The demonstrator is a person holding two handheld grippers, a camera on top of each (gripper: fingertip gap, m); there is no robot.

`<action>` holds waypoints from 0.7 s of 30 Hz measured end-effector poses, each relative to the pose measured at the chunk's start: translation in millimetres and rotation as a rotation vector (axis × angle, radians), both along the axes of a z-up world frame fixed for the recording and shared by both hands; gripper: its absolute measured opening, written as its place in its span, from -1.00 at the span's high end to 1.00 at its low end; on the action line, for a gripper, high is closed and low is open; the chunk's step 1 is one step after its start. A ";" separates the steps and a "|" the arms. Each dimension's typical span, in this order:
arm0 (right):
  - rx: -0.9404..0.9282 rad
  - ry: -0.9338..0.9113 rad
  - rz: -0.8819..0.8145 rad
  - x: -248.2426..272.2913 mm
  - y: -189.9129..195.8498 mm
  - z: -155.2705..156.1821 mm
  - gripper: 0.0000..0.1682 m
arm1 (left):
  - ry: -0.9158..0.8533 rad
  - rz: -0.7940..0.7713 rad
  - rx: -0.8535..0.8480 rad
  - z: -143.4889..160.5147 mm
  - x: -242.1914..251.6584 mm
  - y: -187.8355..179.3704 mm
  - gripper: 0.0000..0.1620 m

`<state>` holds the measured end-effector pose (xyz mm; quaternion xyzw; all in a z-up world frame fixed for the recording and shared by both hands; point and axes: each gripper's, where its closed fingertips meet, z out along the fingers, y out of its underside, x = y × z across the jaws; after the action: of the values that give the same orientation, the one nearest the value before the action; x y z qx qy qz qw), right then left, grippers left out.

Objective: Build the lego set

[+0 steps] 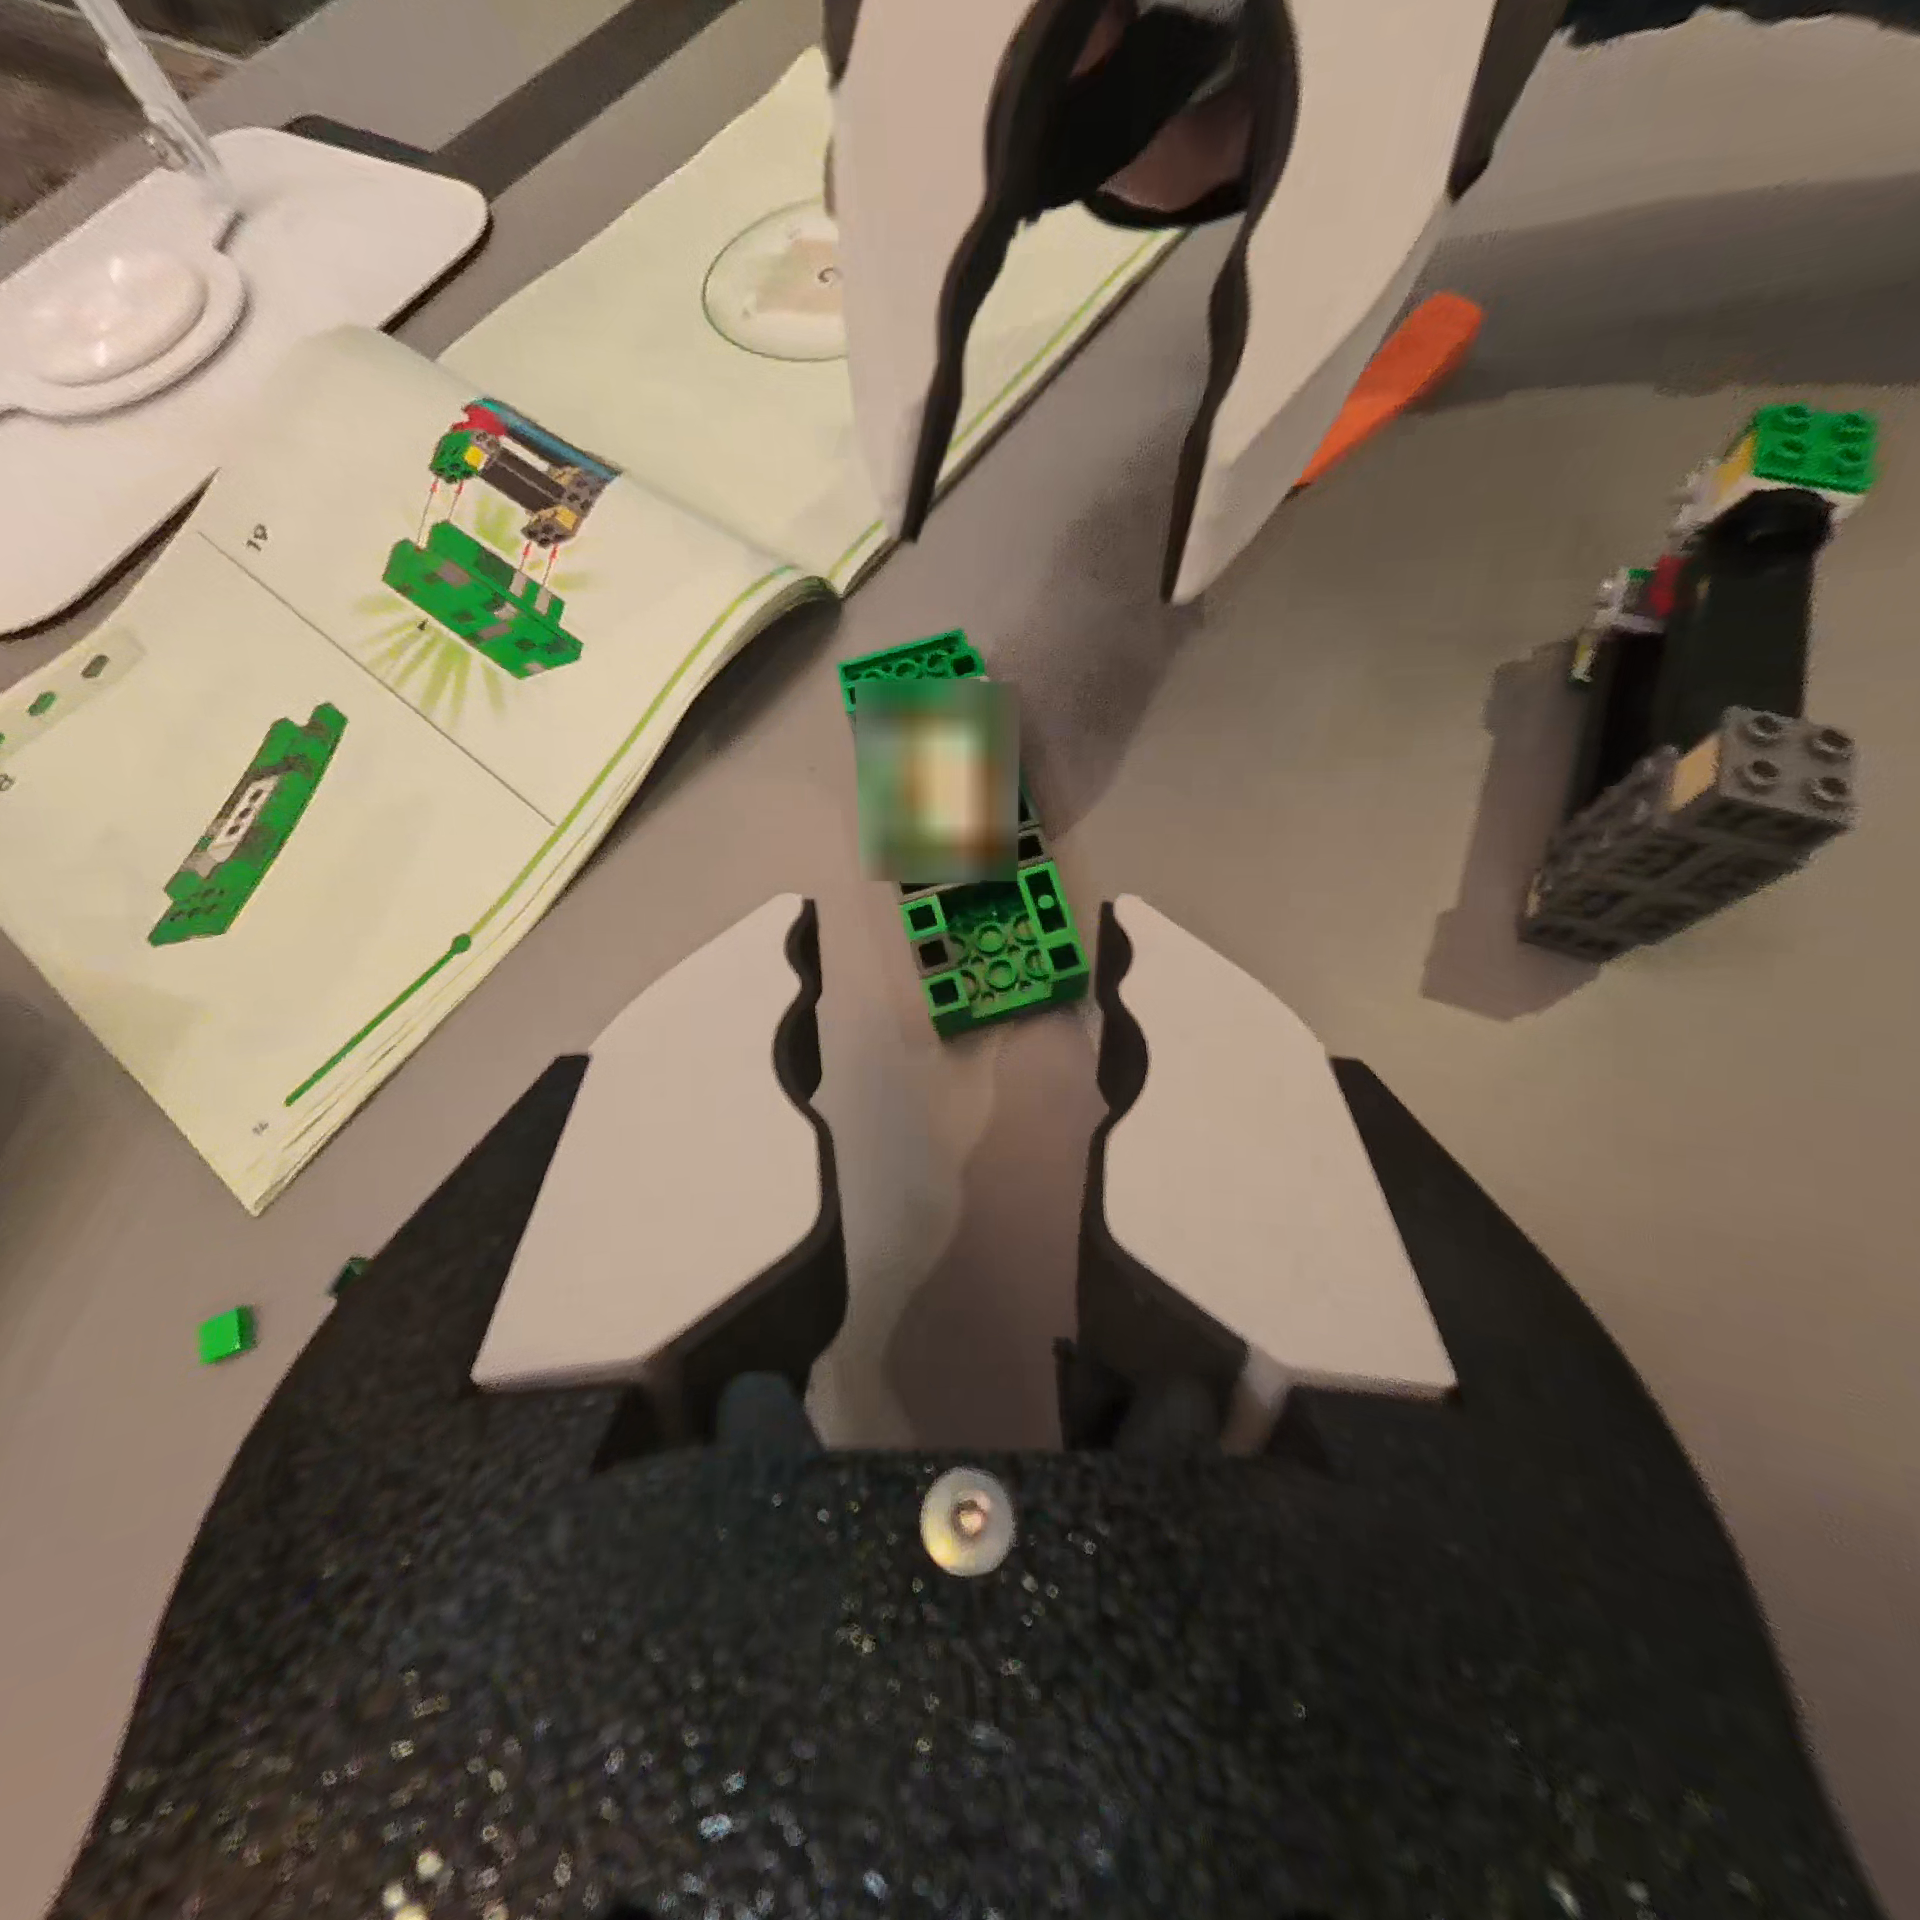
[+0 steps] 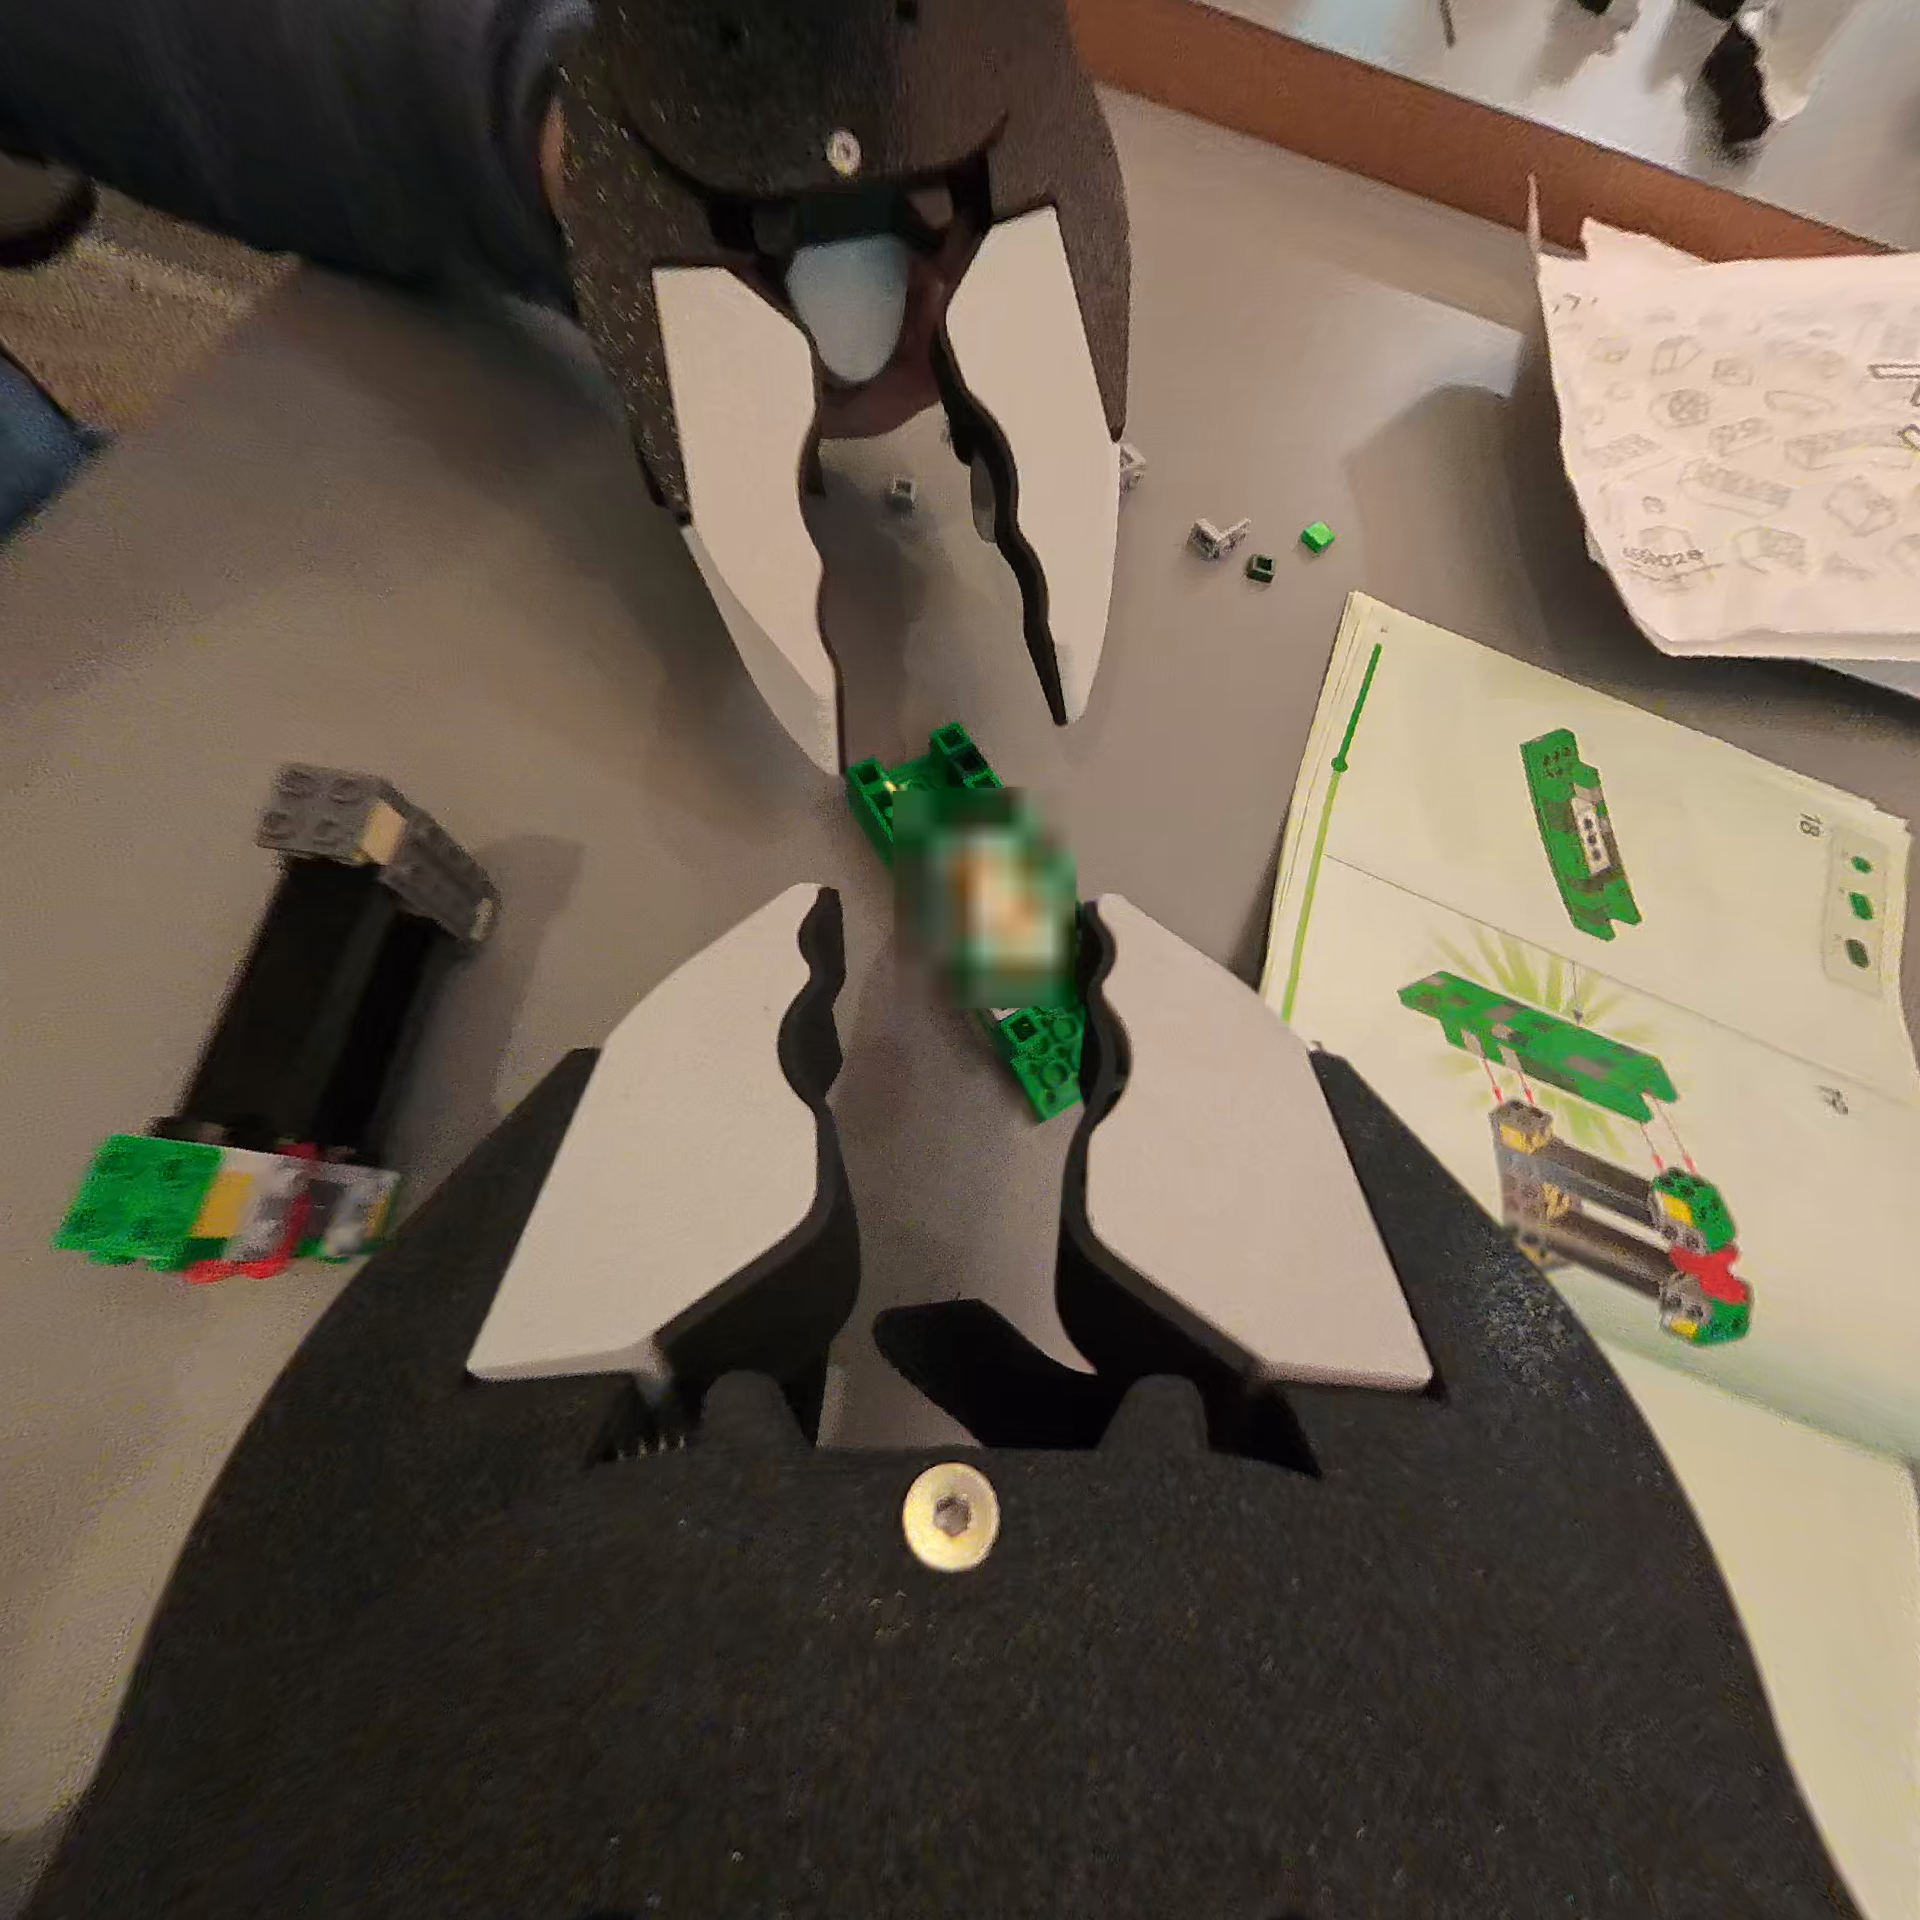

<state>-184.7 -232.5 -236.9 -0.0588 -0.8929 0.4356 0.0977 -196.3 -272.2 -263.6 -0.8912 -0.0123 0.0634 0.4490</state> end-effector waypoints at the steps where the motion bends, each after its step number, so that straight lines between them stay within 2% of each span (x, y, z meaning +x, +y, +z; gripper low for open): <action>1: 0.020 0.008 0.013 -5.2 -1.2 -5.5 0.45 | -0.005 0.011 -0.023 -3.2 -0.7 1.1 0.37; 6: 0.095 -0.039 0.103 -17.0 -6.3 -28.6 0.34 | -0.050 -0.003 -0.153 -22.9 2.2 4.1 0.23; 11: 0.172 -0.150 0.131 -11.7 -1.6 -43.0 0.39 | -0.053 -0.145 -0.178 -25.2 9.4 4.8 0.48; 13: 0.151 -0.198 0.149 3.3 -1.3 -40.0 0.47 | -0.029 -0.234 -0.185 -24.9 12.4 3.2 0.52; 15: 0.134 -0.181 0.129 11.9 0.3 -38.6 0.42 | -0.013 -0.271 -0.184 -24.2 10.3 1.0 0.45; 17: 0.100 -0.125 0.059 10.9 6.3 -33.4 0.39 | -0.036 -0.286 -0.129 -16.9 10.8 -0.7 0.29; 19: -0.044 -0.115 -0.007 10.9 4.4 -17.0 0.49 | -0.082 -0.321 0.036 4.5 18.4 3.3 0.33; 21: -0.183 -0.094 -0.040 9.2 0.6 -4.5 0.68 | -0.112 -0.330 0.139 20.9 21.3 6.6 0.49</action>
<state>-175.5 -231.9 -241.4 -0.1056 -0.8517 0.5100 0.0587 -175.0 -265.6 -242.6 -0.8500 0.1047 -0.0620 0.5125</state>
